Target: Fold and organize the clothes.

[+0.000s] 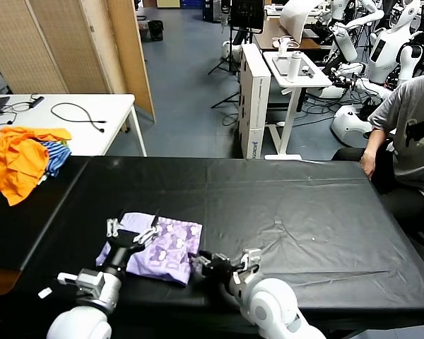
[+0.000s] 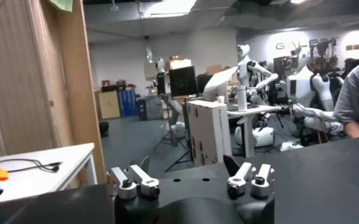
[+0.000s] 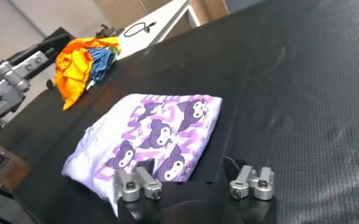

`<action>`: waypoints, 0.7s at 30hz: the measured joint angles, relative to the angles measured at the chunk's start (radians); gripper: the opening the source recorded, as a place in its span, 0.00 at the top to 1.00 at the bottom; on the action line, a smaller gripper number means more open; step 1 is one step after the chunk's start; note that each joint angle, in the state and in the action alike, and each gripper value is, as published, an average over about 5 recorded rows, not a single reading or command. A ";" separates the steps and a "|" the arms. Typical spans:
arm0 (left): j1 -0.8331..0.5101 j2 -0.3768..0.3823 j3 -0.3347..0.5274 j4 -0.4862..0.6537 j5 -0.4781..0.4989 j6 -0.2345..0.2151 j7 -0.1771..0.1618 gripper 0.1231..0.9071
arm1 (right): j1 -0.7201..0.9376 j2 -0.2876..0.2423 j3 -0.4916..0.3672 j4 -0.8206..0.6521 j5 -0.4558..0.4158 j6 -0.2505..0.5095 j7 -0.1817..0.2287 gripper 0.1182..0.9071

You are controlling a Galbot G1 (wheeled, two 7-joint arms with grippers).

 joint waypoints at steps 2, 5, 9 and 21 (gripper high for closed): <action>0.002 -0.001 -0.002 0.001 0.004 -0.006 -0.002 0.00 | 0.006 0.006 -0.004 -0.009 -0.001 0.000 0.000 0.71; 0.005 -0.001 -0.007 0.000 0.007 -0.009 -0.002 0.00 | 0.014 0.012 -0.006 -0.020 -0.003 0.000 -0.001 0.78; 0.006 0.000 -0.019 -0.001 0.005 -0.010 -0.002 0.00 | 0.017 0.012 0.002 -0.021 -0.005 -0.002 0.000 0.91; 0.000 -0.012 -0.036 0.013 -0.006 -0.013 -0.009 0.00 | 0.064 -0.081 0.110 -0.002 -0.009 -0.054 0.007 0.97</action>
